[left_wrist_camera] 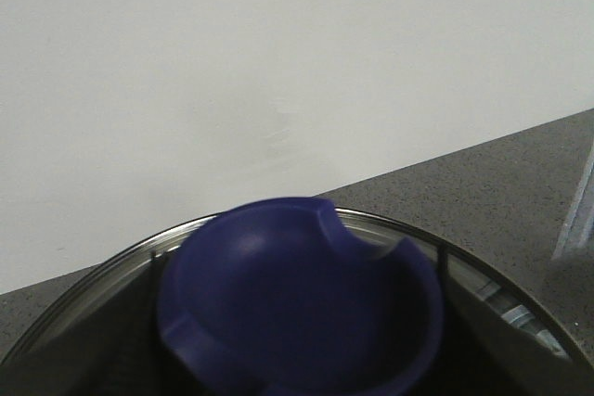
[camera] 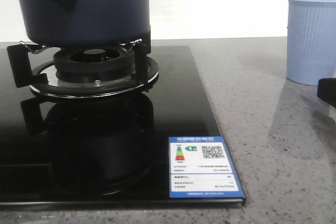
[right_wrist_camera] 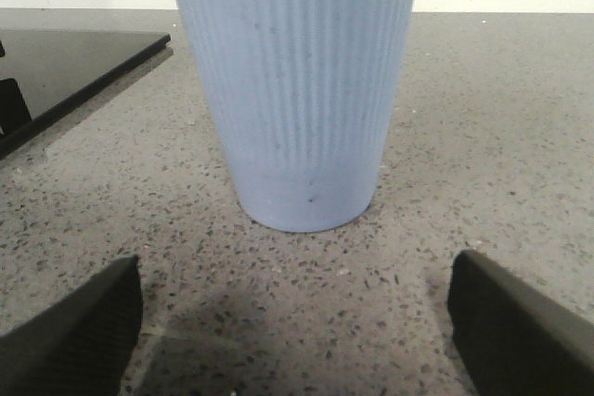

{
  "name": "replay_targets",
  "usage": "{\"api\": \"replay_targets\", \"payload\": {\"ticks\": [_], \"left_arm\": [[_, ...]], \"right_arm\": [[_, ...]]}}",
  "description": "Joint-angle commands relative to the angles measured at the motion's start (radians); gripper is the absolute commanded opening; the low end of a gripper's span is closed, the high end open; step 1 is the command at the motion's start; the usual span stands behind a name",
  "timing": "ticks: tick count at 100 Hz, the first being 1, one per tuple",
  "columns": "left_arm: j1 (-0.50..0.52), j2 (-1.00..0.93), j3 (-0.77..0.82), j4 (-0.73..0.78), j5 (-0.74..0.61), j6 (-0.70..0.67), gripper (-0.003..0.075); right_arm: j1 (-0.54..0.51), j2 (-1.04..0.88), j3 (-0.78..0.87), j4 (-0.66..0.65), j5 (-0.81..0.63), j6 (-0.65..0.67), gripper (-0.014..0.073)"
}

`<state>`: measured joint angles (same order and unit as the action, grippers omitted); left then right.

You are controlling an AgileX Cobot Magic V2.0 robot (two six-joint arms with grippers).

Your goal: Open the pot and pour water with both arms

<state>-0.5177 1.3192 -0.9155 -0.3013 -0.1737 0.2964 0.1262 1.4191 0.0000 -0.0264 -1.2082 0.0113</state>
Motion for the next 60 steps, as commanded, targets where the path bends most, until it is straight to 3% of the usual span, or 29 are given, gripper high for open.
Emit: {"api": "replay_targets", "payload": {"ticks": [1,40,60], "left_arm": [[-0.008,-0.031,-0.041,-0.003,-0.114,-0.010,0.0402],[-0.013,-0.018,-0.041,0.002,-0.114,-0.010,0.0408],[-0.013,-0.018,-0.041,0.007,-0.100,-0.010,0.0510]], "right_arm": [[-0.007,-0.009,0.027,0.007,-0.109,0.023,0.0609],[-0.007,-0.009,0.027,0.007,-0.109,0.023,0.0609],[-0.007,-0.009,0.027,0.007,-0.109,0.023,0.0609]]}}
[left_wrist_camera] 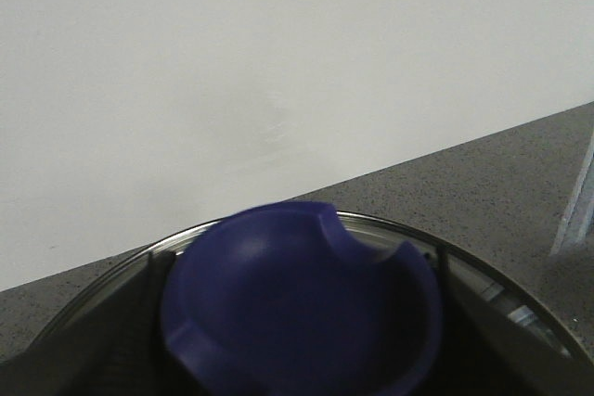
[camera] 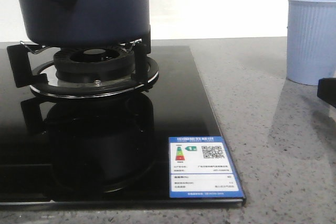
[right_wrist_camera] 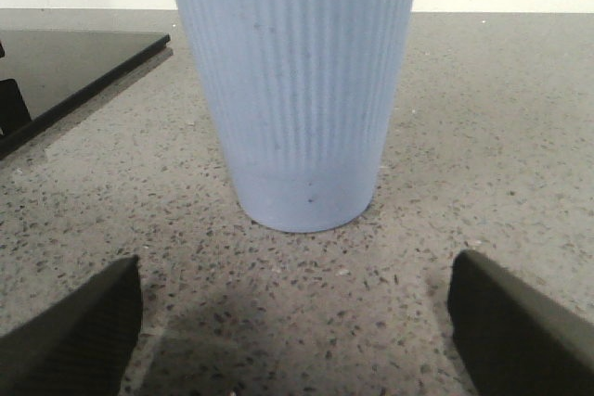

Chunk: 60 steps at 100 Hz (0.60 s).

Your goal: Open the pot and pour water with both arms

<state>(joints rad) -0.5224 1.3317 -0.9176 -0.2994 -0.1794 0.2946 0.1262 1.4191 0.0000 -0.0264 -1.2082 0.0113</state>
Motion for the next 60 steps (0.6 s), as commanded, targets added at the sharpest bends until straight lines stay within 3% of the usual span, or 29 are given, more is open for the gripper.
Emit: {"api": "replay_targets", "payload": {"ticks": [1,11,34,60], "left_arm": [[-0.009,-0.030,-0.039,0.005,-0.095,-0.009,0.0514],[-0.009,-0.032,-0.039,0.005,-0.095,-0.009,0.0563],[0.005,-0.115,-0.039,0.005,-0.091,-0.009,0.0561],[0.093,-0.305,-0.039,0.007,-0.018,0.000,0.0533]], "right_arm": [[-0.007,-0.009,0.027,0.007,-0.109,0.023,0.0609],[-0.007,-0.009,0.027,0.007,-0.109,0.023,0.0609],[-0.007,-0.009,0.027,0.013,-0.109,0.023,0.0609],[-0.007,-0.009,0.027,0.013,-0.109,0.023,0.0584]]}}
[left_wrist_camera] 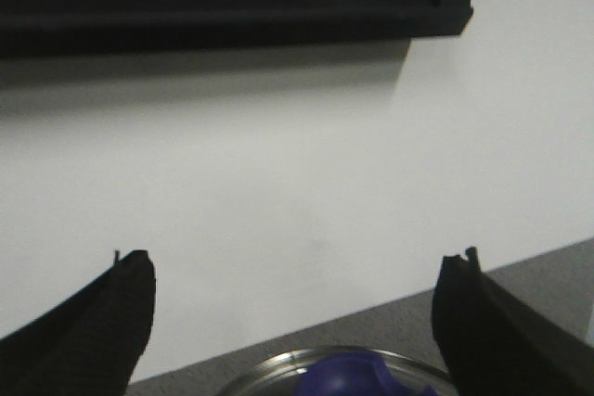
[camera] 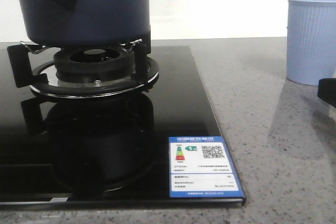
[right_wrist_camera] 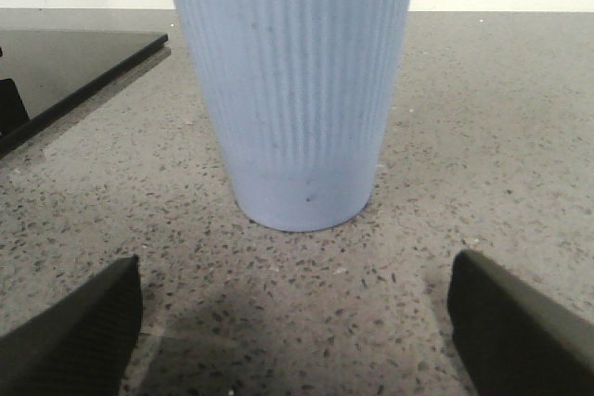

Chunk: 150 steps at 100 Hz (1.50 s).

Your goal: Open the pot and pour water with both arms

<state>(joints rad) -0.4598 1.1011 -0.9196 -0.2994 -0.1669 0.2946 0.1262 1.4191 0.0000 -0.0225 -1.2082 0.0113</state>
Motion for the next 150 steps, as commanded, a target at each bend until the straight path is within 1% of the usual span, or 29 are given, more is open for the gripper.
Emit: {"api": "replay_targets", "payload": {"ticks": [1,8,15,19,20,22,23,24,25,26,27,29,30,34,35,37,40,47,62,94,102,107,118,125,136,150], "left_arm": [[0.038,-0.078,-0.037,0.007,-0.027,0.000,0.0530],[0.080,-0.115,-0.037,0.007,0.009,0.000,0.0483],[0.121,-0.145,-0.035,0.007,0.041,0.000,0.0403],[0.145,-0.159,-0.033,0.007,0.060,0.000,0.0341],[0.148,-0.161,-0.033,0.007,0.063,0.000,0.0330],[0.159,-0.166,-0.033,0.007,0.073,0.000,0.0294],[0.163,-0.169,-0.033,0.007,0.076,0.000,0.0269],[0.170,-0.172,-0.033,0.007,0.080,0.000,0.0256],[0.173,-0.172,-0.033,0.007,0.082,0.000,0.0244],[0.179,-0.177,-0.033,0.007,0.086,0.000,0.0218],[0.182,-0.179,-0.033,0.007,0.087,0.000,0.0205],[0.189,-0.183,-0.033,0.007,0.094,0.000,0.0166],[0.191,-0.183,-0.033,0.007,0.096,0.000,0.0141],[0.203,-0.189,-0.033,0.007,0.104,0.000,0.0077],[0.203,-0.192,-0.033,0.007,0.108,0.000,0.0052],[0.209,-0.194,-0.033,0.007,0.110,0.000,0.0016],[0.214,-0.197,-0.033,0.007,0.115,0.000,-0.0016],[0.215,-0.200,-0.033,0.007,0.119,0.000,-0.0016],[0.215,-0.200,-0.030,0.007,0.122,0.000,-0.0016],[0.215,-0.200,-0.028,0.007,0.120,0.000,-0.0016],[0.215,-0.200,-0.028,0.007,0.120,0.000,-0.0016],[0.215,-0.200,-0.028,0.007,0.120,0.000,-0.0016],[0.215,-0.200,-0.028,0.007,0.120,0.000,-0.0016],[0.215,-0.200,-0.028,0.007,0.120,0.000,-0.0016],[0.215,-0.200,-0.028,0.007,0.118,0.000,-0.0016],[0.215,-0.200,-0.028,0.007,0.107,0.000,-0.0016]], "right_arm": [[-0.007,-0.009,0.027,0.009,-0.109,0.023,0.0581],[-0.007,-0.009,0.027,0.009,-0.109,0.023,0.0524],[-0.007,-0.009,0.027,0.009,-0.109,0.023,0.0416],[-0.007,-0.009,0.027,0.009,-0.109,0.023,0.0325],[-0.007,-0.009,0.027,0.009,-0.109,0.023,0.0292],[-0.007,-0.009,0.027,0.009,-0.109,0.023,0.0258],[-0.007,-0.009,0.027,0.009,-0.109,0.023,0.0222],[-0.007,-0.009,0.027,0.009,-0.109,0.023,0.0204],[-0.007,-0.009,0.027,0.009,-0.109,0.023,0.0168],[-0.007,-0.009,0.027,0.009,-0.109,0.023,0.0149],[-0.007,-0.009,0.027,0.009,-0.109,0.023,0.0113],[-0.007,-0.009,0.027,0.009,-0.109,0.023,0.0076],[-0.007,-0.009,0.027,0.009,-0.109,0.023,0.0041],[-0.007,-0.009,0.027,0.009,-0.109,0.023,-0.0059],[-0.007,-0.009,0.027,0.009,-0.109,0.023,-0.0072],[-0.007,-0.009,0.027,0.010,-0.109,0.023,-0.0065],[-0.007,-0.009,0.027,0.012,-0.109,0.023,-0.0062],[-0.007,-0.009,0.027,0.023,-0.109,0.023,-0.0062],[-0.007,-0.014,0.027,0.095,-0.109,0.023,-0.0062],[-0.007,-0.171,0.005,0.191,-0.099,0.021,-0.0062],[-0.007,-0.197,-0.024,0.191,-0.043,0.021,-0.0061],[-0.007,-0.215,-0.047,0.194,0.001,-0.011,-0.0061],[-0.007,-0.243,-0.102,0.257,0.069,-0.040,-0.0061],[-0.007,-0.258,-0.138,0.267,0.107,-0.048,-0.0061],[-0.007,-0.273,-0.198,0.269,0.167,-0.118,-0.0061],[-0.008,-0.307,-0.281,0.349,0.232,-0.172,-0.0061]]}}
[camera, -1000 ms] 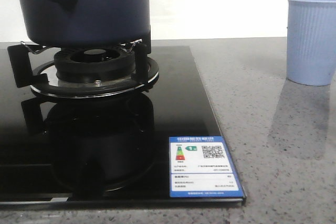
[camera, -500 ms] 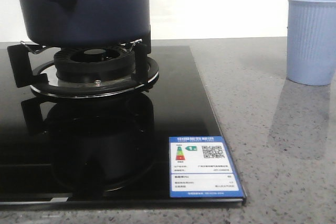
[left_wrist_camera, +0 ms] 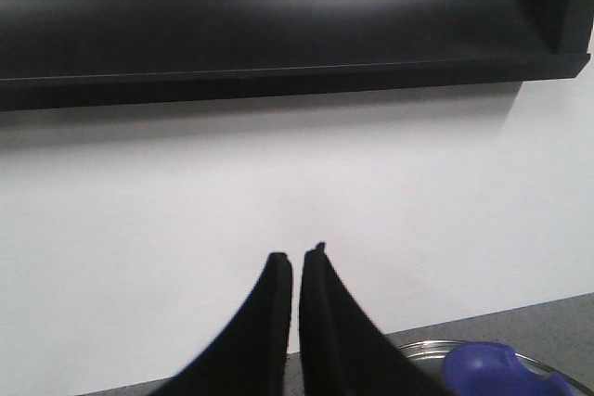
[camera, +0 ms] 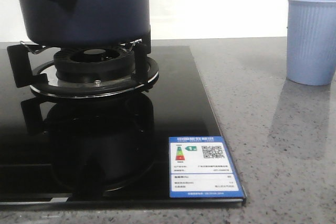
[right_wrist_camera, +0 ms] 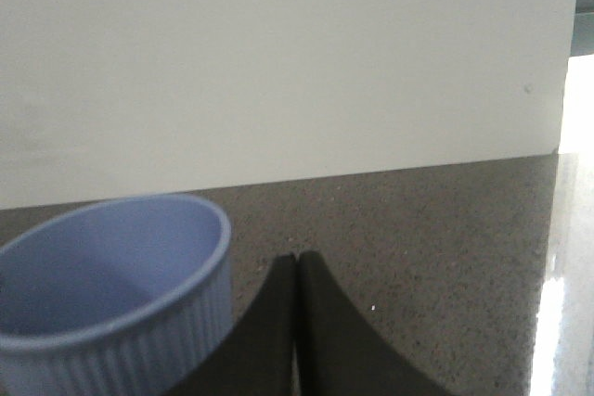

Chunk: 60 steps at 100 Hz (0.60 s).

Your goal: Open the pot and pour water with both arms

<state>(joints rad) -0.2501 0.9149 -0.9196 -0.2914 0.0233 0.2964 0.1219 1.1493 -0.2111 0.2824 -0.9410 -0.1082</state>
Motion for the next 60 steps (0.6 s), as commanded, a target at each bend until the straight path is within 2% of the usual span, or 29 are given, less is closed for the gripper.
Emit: {"api": "replay_targets", "payload": {"ticks": [1,25,36,52,60], "left_arm": [[0.006,-0.013,-0.028,-0.001,-0.083,-0.001,-0.0016],[0.006,-0.013,-0.028,-0.001,-0.087,-0.001,-0.0016],[0.006,-0.013,-0.028,-0.001,-0.087,-0.001,-0.0016],[0.006,-0.018,-0.028,-0.001,-0.088,-0.001,-0.0016],[0.006,-0.040,-0.021,-0.001,-0.088,-0.001,-0.0016]], "right_arm": [[-0.004,-0.040,-0.078,0.049,-0.029,-0.059,-0.0061],[-0.022,-0.115,-0.237,0.056,0.149,-0.217,-0.0061],[-0.025,-0.157,-0.314,0.051,0.255,-0.219,-0.0061],[-0.025,-0.242,-0.403,-0.052,0.450,-0.219,-0.0061],[-0.025,-0.305,-0.412,-0.052,0.551,-0.215,-0.0061]]}}
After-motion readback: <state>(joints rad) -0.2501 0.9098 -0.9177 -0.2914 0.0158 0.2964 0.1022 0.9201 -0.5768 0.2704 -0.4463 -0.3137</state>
